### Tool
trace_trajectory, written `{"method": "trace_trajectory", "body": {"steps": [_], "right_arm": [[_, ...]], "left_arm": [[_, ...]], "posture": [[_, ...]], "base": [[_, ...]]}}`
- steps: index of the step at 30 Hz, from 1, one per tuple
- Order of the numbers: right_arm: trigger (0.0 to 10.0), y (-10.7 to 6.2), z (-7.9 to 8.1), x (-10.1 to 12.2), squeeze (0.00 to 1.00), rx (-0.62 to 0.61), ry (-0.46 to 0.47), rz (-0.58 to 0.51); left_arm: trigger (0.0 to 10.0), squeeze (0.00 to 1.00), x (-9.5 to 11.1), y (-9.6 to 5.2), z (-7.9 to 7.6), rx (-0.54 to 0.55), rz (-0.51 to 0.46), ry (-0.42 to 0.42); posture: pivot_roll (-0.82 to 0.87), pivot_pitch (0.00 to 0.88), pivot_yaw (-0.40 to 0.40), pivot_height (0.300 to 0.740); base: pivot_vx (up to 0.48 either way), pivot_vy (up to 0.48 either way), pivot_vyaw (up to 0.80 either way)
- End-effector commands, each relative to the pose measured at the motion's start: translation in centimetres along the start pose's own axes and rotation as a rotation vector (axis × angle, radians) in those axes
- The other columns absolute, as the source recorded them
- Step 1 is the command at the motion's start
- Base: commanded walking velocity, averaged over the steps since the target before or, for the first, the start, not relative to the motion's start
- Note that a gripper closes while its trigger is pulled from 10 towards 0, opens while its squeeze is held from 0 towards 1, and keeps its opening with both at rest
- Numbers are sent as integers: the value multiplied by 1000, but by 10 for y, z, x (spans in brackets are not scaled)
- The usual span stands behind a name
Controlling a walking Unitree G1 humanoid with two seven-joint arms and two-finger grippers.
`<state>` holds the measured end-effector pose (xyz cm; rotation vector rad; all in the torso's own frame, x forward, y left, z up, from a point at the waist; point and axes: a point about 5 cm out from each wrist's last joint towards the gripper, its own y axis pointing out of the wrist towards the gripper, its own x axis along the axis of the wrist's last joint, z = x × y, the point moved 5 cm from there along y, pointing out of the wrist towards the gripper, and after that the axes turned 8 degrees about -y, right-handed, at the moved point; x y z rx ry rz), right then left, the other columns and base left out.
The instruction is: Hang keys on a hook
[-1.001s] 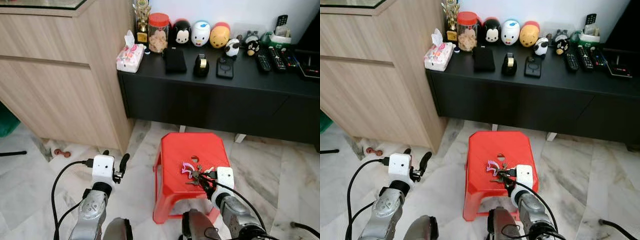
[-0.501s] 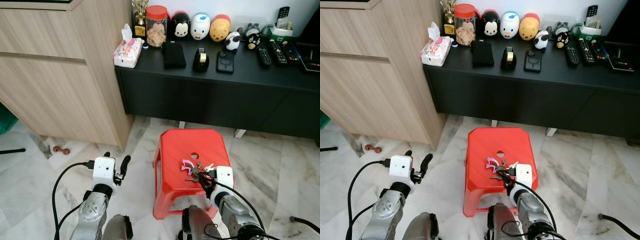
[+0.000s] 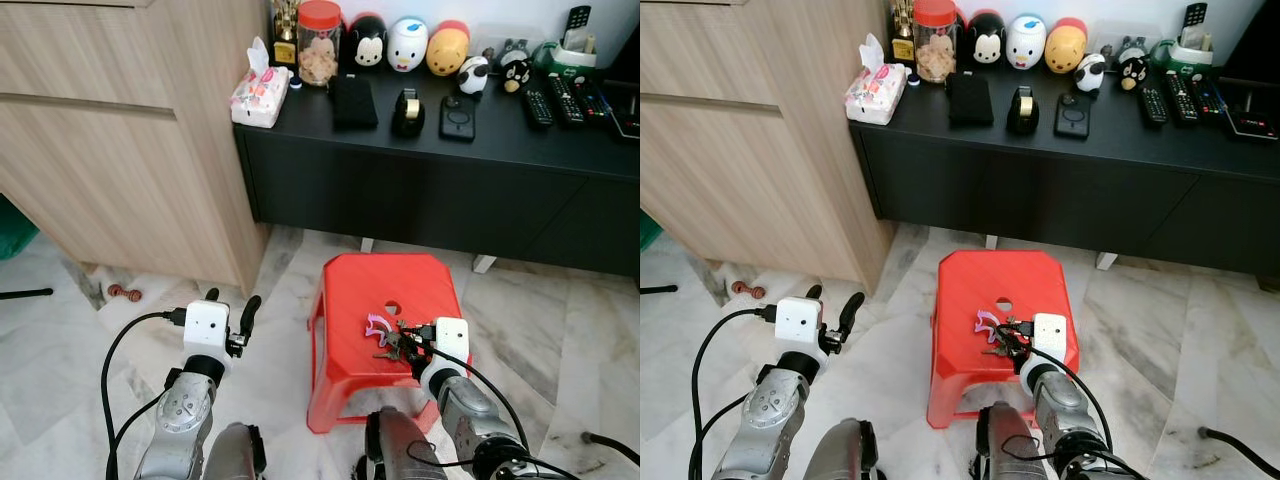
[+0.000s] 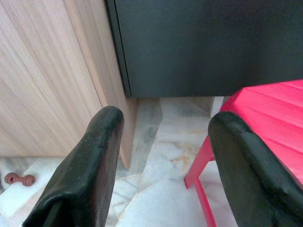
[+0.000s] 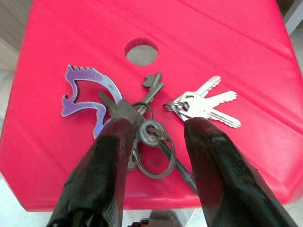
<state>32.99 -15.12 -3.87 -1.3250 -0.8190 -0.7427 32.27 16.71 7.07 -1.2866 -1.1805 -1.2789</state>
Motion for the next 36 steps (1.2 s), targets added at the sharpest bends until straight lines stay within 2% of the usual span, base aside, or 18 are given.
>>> {"method": "trace_trajectory", "body": {"steps": [1, 10, 20, 36], "right_arm": [[10000, -2, -1, -10, 0, -3, -4, 37], [10000, -2, 0, -11, 0, 2, 0, 39], [10000, 1, 4, 0, 0, 9, 11, 8], [10000, 1, 3, 0, 0, 2, 25, 6]], "left_arm": [[10000, 0, 1, -2, -2, -10, 2, -1], [10000, 0, 15, -3, -3, -17, -29, 4], [10000, 0, 29, -5, -2, -21, -47, 29], [10000, 0, 27, -9, -4, -27, -21, 41]], "posture": [[-29, 194, -34, 619], [-19, 225, -35, 619], [-6, 261, -32, 619], [-4, 266, -29, 619]], "base": [[0, 0, 0], [0, 0, 0], [0, 0, 0], [0, 0, 0]]}}
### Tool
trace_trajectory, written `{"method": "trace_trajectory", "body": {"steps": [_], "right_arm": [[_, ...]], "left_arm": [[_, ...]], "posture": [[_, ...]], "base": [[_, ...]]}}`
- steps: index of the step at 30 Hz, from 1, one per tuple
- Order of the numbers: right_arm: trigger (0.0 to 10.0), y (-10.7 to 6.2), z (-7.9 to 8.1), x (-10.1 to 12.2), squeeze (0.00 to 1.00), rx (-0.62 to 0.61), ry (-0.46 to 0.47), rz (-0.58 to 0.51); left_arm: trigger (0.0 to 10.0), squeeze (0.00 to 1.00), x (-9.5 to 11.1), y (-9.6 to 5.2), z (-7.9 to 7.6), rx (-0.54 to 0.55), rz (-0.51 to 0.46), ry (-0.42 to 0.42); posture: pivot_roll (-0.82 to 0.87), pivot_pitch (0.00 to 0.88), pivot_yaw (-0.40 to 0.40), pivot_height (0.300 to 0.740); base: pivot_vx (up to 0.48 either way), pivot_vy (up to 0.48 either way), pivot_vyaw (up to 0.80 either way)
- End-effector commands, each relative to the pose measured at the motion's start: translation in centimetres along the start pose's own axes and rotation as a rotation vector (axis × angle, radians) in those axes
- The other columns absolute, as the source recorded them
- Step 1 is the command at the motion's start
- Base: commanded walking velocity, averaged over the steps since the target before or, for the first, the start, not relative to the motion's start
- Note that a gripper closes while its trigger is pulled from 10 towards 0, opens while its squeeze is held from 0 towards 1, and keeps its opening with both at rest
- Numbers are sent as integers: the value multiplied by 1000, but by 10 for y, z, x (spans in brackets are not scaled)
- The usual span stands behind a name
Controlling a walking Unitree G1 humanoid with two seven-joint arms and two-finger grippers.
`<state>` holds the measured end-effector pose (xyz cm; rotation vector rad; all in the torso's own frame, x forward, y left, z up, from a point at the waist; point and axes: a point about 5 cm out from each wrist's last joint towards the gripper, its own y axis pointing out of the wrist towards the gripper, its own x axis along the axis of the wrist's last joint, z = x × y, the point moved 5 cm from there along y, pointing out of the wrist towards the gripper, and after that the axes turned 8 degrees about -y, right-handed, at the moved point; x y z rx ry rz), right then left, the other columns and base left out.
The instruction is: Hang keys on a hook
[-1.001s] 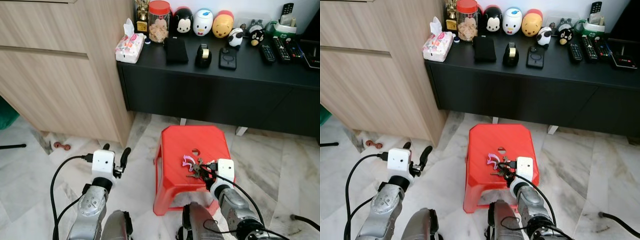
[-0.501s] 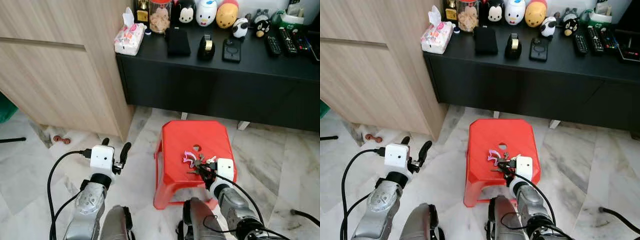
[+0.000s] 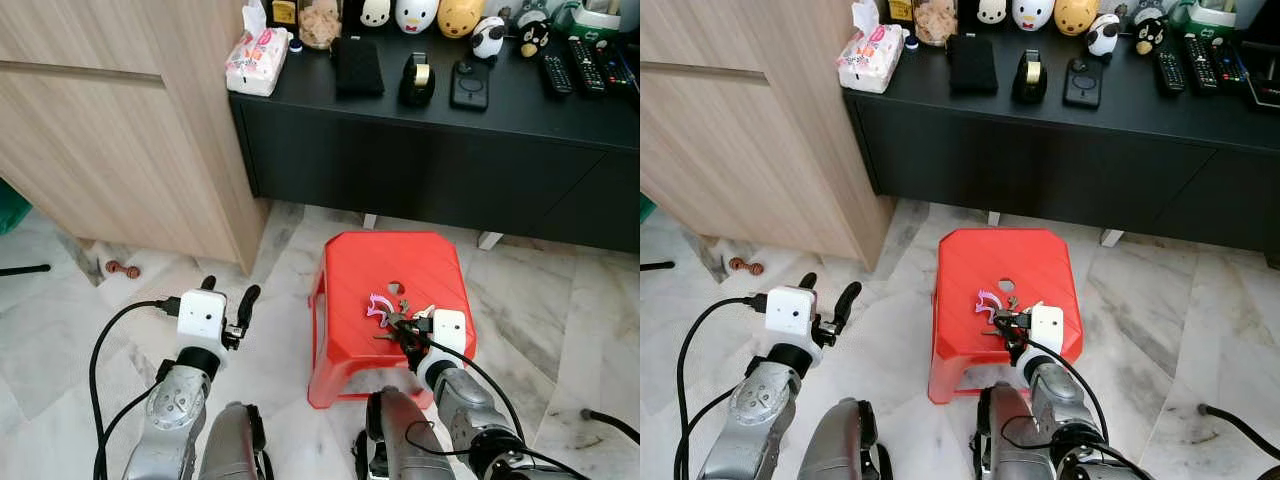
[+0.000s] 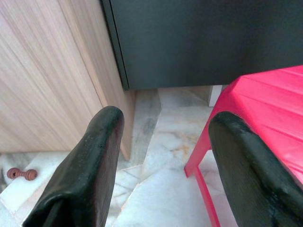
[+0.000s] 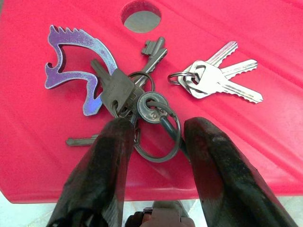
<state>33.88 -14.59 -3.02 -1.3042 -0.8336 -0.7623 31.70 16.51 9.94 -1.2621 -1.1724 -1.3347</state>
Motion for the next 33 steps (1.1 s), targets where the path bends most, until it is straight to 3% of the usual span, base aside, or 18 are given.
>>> {"method": "trace_trajectory", "body": {"steps": [1, 3, 4, 5, 6, 25, 33], "right_arm": [[10000, -3, -2, -13, 0, -8, 18, 32], [10000, -4, -2, -13, 0, -10, 24, 31], [4706, -4, -2, -13, 0, -10, 27, 29], [4706, -4, -2, -13, 0, -10, 27, 28], [0, -4, -2, -12, 0, -9, 31, 23], [0, -1, -1, 3, 0, -8, 49, -36], [0, 2, -1, 27, 0, 0, 63, -123]], "left_arm": [[10000, 0, -2, -4, -1, -6, 14, 9], [10000, 0, -2, -4, -1, -6, 15, 9], [10000, 0, -2, -4, -1, -7, 17, 10], [10000, 0, -3, -4, -1, -7, 17, 11], [10000, 0, -3, -3, -1, -7, 18, 12], [10000, 0, -5, 3, -1, -11, 24, 19], [10000, 0, -4, 11, -1, -13, 21, 22]], "posture": [[-4, 266, -28, 619], [-4, 265, -28, 619], [-2, 265, -27, 619], [-2, 265, -27, 619], [-3, 263, -26, 619], [-5, 242, -21, 619], [-14, 214, -19, 619]], "base": [[0, 0, 0], [0, 0, 0], [0, 0, 0], [0, 0, 0], [0, 0, 0], [0, 0, 0], [0, 0, 0]]}}
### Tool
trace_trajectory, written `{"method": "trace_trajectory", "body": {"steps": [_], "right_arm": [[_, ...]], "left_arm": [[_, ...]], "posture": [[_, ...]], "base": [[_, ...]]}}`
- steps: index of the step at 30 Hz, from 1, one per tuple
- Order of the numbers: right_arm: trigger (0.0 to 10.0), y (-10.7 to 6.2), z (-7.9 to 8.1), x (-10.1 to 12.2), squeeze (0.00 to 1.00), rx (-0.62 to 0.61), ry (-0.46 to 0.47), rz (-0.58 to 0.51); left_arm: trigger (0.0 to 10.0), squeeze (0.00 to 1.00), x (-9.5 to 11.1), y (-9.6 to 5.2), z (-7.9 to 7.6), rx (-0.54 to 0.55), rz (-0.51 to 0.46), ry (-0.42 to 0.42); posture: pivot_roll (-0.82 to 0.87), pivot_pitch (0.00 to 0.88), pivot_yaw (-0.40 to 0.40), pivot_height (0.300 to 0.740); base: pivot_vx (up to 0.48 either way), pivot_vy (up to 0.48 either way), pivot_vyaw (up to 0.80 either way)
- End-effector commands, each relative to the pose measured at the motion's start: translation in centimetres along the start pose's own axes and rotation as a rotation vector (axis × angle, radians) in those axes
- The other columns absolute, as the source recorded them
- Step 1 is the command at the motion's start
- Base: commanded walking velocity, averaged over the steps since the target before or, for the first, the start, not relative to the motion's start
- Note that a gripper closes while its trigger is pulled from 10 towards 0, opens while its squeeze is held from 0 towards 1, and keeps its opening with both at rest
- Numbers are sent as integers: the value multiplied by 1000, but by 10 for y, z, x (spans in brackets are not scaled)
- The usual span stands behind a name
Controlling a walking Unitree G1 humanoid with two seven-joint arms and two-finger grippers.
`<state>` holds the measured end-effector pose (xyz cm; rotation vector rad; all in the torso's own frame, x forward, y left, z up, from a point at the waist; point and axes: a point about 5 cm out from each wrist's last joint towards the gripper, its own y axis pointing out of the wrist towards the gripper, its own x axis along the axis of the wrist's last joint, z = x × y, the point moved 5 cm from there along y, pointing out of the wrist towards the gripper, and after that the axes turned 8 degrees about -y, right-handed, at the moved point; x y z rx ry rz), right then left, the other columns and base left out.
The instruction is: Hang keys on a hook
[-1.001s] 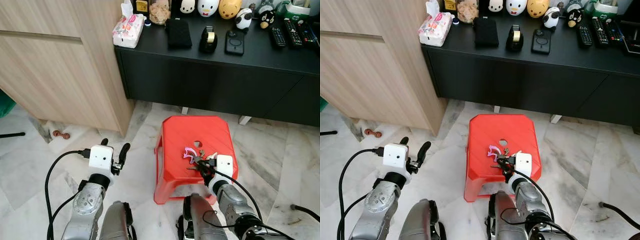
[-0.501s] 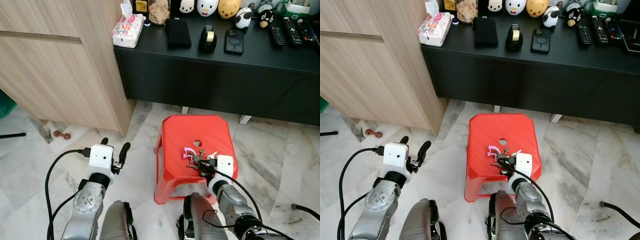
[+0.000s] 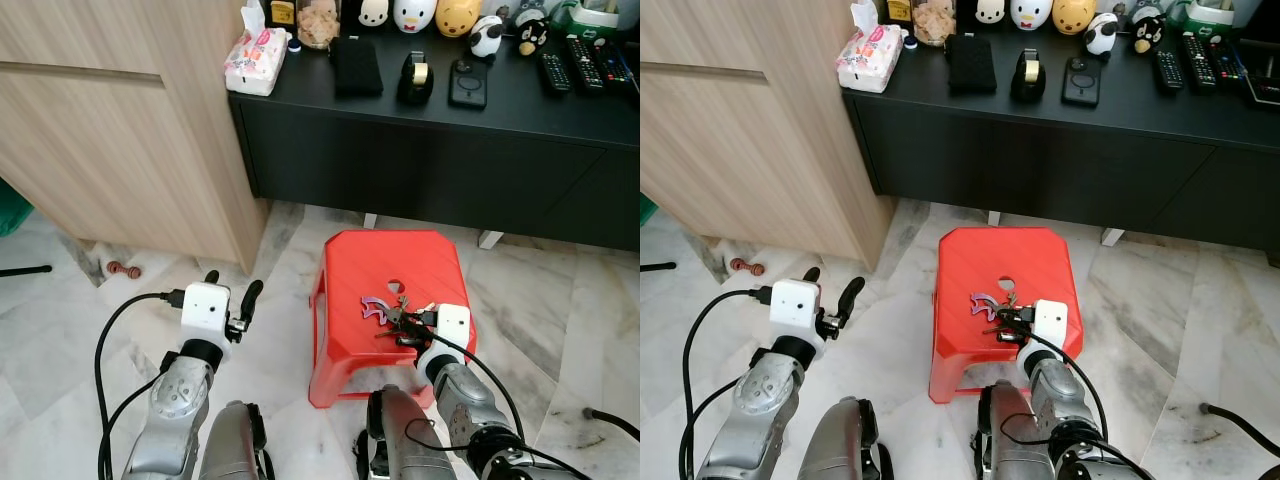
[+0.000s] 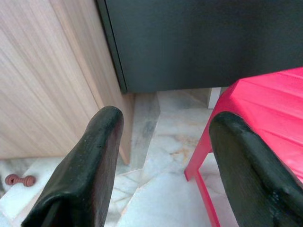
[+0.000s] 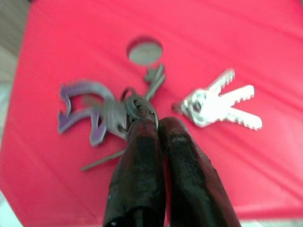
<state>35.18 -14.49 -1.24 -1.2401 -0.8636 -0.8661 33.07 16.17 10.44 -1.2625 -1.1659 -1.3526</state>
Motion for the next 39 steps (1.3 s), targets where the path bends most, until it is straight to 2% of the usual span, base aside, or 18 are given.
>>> {"method": "trace_trajectory", "body": {"steps": [1, 7, 11, 13, 19, 25, 26, 34, 35, 39], "right_arm": [[0, 0, -1, 5, 0, -7, 12, -25], [0, 2, -3, 30, 0, -7, -7, -134], [0, -1, -8, 51, 0, -28, -37, -240], [0, -3, -11, 61, 0, -39, -19, -297], [0, -16, -18, 87, 0, -70, -18, -461], [118, -28, -13, 94, 0, -51, -43, -528], [10000, -32, -12, 94, 0, -48, -44, -542], [10000, -30, -22, 93, 0, -110, -75, -511], [10000, -29, -22, 93, 0, -110, -78, -501], [10000, -28, -20, 90, 0, -106, -79, -487]], "left_arm": [[10000, 0, -9, -3, 1, 0, 28, 15], [10000, 0, -10, 6, 1, -4, 28, 17], [10000, 0, -18, 9, 3, 0, 49, 22], [10000, 0, -24, 9, 5, 7, 62, 26], [10000, 0, -45, 4, 13, 42, 118, 28], [10000, 0, -72, -7, 22, 80, 197, 30], [10000, 0, -81, -11, 25, 93, 229, 28], [10000, 0, -110, -21, 28, 121, 330, 22], [10000, 0, -117, -25, 28, 126, 360, 25], [10000, 0, -124, -29, 30, 140, 389, 22]], "posture": [[-14, 214, -19, 619], [-31, 175, -17, 619], [-42, 153, -16, 619], [-50, 142, -17, 619], [-61, 114, -22, 619], [-73, 90, -27, 619], [-75, 82, -30, 623], [-75, 51, -40, 663], [-77, 43, -42, 673], [-79, 32, -43, 693]], "base": [[0, 0, 0], [0, 0, 0], [0, 0, 0], [0, 0, 0], [0, 0, 0], [0, 0, 0], [0, 0, 0], [0, 0, 0], [0, 0, 0], [0, 0, 0]]}}
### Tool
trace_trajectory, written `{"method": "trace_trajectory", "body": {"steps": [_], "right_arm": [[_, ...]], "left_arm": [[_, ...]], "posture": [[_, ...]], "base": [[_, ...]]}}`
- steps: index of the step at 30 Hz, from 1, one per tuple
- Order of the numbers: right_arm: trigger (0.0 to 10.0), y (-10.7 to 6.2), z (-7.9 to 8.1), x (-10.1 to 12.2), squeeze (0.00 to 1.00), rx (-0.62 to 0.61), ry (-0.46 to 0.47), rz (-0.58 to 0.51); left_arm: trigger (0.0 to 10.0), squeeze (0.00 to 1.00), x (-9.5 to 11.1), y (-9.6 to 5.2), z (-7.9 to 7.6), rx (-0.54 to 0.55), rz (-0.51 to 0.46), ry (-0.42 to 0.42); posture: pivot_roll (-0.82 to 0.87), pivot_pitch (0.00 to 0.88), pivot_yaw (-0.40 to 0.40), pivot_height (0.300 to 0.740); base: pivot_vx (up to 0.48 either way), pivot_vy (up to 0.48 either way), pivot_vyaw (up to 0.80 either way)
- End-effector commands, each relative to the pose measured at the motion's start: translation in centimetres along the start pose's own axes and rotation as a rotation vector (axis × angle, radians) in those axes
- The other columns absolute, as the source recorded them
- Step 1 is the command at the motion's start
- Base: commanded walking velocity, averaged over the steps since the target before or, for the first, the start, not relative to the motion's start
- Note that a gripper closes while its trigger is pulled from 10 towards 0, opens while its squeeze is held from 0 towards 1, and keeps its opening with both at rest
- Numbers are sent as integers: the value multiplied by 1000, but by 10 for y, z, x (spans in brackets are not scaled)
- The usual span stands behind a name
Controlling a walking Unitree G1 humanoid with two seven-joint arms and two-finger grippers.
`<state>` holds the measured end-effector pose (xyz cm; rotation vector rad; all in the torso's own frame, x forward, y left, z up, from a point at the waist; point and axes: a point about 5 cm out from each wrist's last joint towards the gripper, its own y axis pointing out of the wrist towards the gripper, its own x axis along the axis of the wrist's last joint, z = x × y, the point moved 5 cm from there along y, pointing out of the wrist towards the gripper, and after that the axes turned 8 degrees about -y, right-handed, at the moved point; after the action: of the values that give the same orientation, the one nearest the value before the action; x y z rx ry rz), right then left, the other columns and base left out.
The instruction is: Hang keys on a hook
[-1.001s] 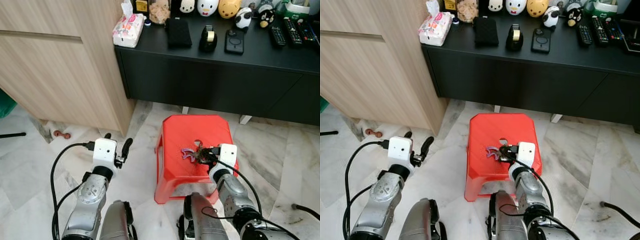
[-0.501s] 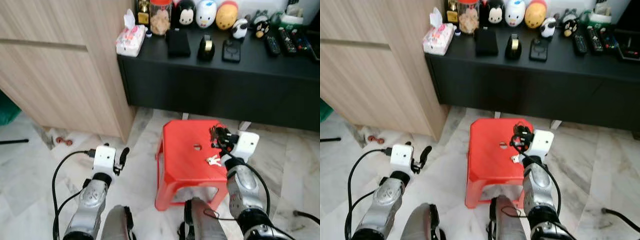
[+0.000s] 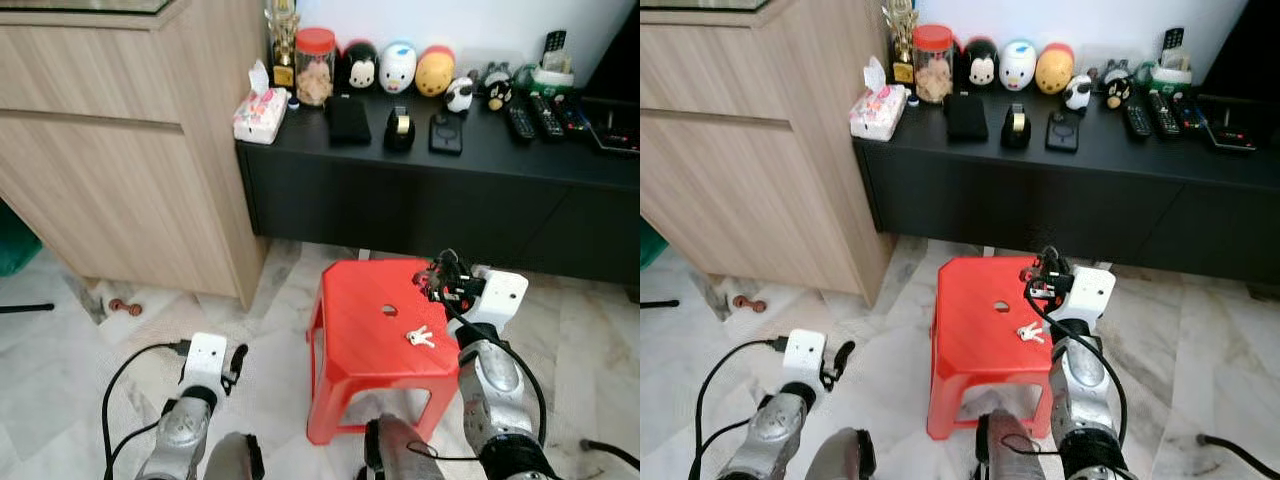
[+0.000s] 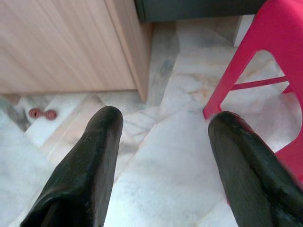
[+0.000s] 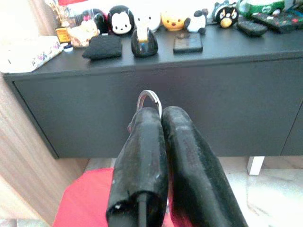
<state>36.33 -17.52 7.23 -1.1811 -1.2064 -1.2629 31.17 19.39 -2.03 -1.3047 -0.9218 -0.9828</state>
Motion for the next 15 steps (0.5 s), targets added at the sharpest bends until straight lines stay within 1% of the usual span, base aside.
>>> {"method": "trace_trajectory", "body": {"steps": [1, 4, 6, 7, 8, 9, 10, 11, 13, 14, 15], "right_arm": [[10000, 2, 1, 4, 0, 2, -5, -9], [10000, -3, 1, -11, 0, -3, 12, 44], [10000, -7, 2, -19, 0, 2, 3, 70], [10000, -11, 1, -29, 0, 2, -3, 106], [10000, -14, -1, -35, 0, -4, -5, 131], [10000, -14, -1, -35, 0, -4, -5, 131], [10000, -20, -6, -47, 0, -20, -8, 179], [10000, -24, -10, -54, 0, -33, -9, 209], [10000, -27, -14, -61, 0, -42, -17, 239], [10000, -31, -19, -67, 0, -48, -10, 266], [10000, -31, -20, -69, 0, -50, -5, 274]], "left_arm": [[10000, 0, -3, 0, 4, 18, 8, 5], [10000, 0, -17, -3, 8, 37, 62, -3], [10000, 0, -23, -5, 9, 42, 85, -3], [10000, 0, -29, -7, 10, 50, 108, -10], [10000, 0, -34, -9, 11, 56, 127, -14], [10000, 0, -34, -9, 11, 56, 127, -14], [10000, 0, -43, -13, 13, 66, 159, -17], [10000, 0, -48, -16, 14, 71, 177, -16], [10000, 0, -54, -19, 17, 83, 197, -19], [10000, 0, -60, -23, 21, 100, 221, -24], [10000, 0, -63, -24, 23, 107, 230, -25]], "posture": [[-77, 28, -43, 698], [-78, 12, -43, 723], [-78, 12, -43, 733], [-81, 2, -42, 740], [-81, 0, -42, 740], [-81, 0, -42, 740], [-81, 0, -41, 740], [-82, 0, -41, 740], [-82, 0, -41, 740], [-80, 0, -41, 740], [-80, 0, -41, 740]], "base": [[0, 0, 0], [0, 0, 0], [0, 0, 0], [0, 0, 0], [0, 0, 0], [0, 0, 0], [0, 0, 0], [0, 0, 0], [0, 0, 0], [0, 0, 0], [0, 0, 0]]}}
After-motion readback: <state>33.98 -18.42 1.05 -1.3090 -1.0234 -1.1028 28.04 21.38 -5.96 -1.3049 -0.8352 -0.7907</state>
